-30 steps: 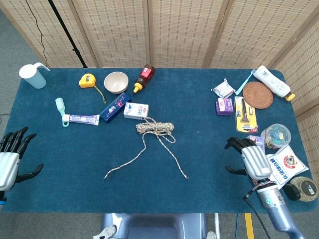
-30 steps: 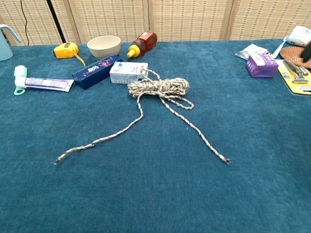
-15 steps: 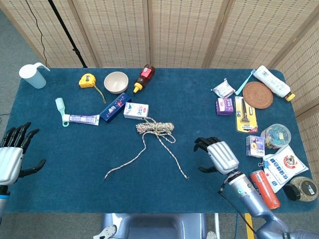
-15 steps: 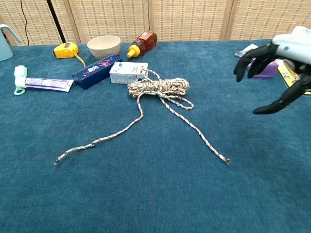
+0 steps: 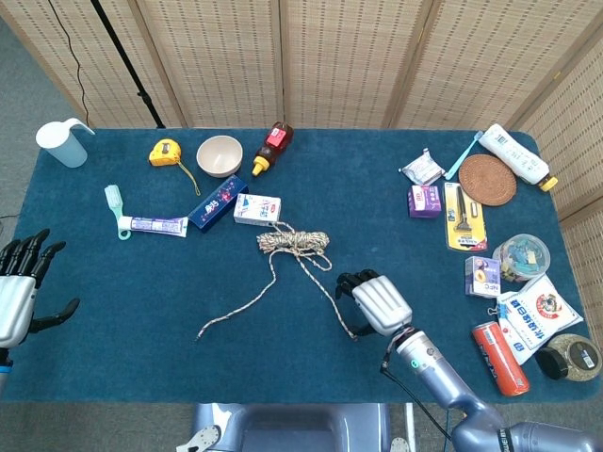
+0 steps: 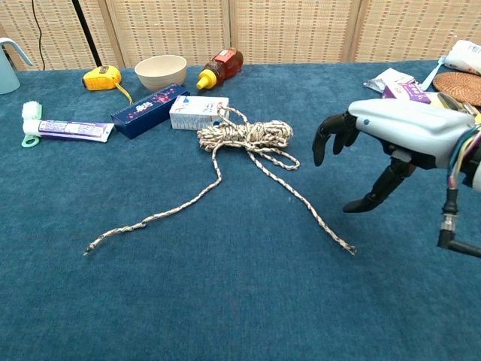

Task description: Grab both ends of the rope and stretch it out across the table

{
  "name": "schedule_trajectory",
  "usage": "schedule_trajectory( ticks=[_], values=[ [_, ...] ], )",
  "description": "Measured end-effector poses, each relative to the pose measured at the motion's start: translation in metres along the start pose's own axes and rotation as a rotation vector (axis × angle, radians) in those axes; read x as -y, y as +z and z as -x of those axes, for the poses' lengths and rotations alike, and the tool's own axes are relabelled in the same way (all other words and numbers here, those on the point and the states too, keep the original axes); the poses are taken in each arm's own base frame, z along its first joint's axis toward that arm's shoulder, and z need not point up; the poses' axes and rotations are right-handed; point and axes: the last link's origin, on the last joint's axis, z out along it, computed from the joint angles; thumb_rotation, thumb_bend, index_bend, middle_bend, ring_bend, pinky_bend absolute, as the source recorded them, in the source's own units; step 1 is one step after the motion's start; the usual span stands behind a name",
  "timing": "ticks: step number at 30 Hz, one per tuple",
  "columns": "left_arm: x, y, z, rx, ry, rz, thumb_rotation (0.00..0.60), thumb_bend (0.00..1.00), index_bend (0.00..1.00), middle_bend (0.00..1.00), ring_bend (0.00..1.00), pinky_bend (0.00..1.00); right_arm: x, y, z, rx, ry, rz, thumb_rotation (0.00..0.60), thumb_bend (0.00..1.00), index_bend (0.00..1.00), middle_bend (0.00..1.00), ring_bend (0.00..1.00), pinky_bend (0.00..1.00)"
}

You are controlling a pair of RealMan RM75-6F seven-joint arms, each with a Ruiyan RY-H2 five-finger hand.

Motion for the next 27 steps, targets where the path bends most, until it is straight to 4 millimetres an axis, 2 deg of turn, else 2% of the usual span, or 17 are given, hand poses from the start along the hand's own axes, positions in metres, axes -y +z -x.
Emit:
schedule_trajectory(
  ticks=[7, 27],
  values=[
    [0.004, -0.003, -0.002, 0.000, 0.005, -0.011, 0.507, 0.23, 0.17, 0.00, 0.00, 0.00, 0.011, 0.009, 0.015, 0.008, 0.006, -0.003, 0.600, 0.12, 0.39, 0.26, 0.26, 0.13],
    [0.010, -0.010, -0.005, -0.004, 0.005, -0.026, 0.507, 0.23, 0.17, 0.00, 0.00, 0.00, 0.011, 0.017, 0.048, 0.038, -0.060, 0.021, 0.600, 0.12, 0.39, 0.26, 0.26, 0.12]
  ],
)
